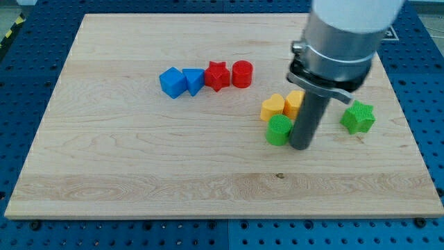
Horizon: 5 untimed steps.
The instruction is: Slide the green circle to the left of the yellow heart
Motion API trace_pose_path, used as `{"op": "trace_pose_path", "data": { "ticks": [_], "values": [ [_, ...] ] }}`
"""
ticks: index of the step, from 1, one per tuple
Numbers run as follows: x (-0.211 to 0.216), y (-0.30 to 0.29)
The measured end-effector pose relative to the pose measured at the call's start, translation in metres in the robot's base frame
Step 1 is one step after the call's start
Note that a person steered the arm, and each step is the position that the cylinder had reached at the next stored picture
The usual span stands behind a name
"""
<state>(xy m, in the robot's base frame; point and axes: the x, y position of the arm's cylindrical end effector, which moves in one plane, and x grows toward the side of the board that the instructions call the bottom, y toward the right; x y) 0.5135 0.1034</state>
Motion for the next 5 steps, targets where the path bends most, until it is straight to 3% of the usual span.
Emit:
{"op": "trace_pose_path", "data": {
  "ticks": [2, 5],
  "values": [
    [-0.001, -0.031],
    [0.02, -0.026]
  ]
}}
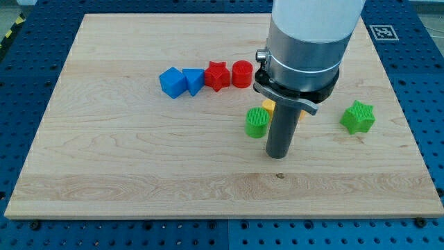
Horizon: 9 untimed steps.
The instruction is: Slide the green circle to the left of the yellow heart
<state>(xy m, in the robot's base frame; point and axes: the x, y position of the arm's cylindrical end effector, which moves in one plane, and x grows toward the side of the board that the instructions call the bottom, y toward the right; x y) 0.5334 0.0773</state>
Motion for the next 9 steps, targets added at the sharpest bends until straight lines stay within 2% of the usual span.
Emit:
{"op": "trace_pose_path", "data": {
  "ticks": [2, 6, 8, 9],
  "values": [
    [0.004, 0.0],
    [-0.035, -0.02],
    [-0.019, 0.001],
    [-0.014, 0.033]
  ]
}}
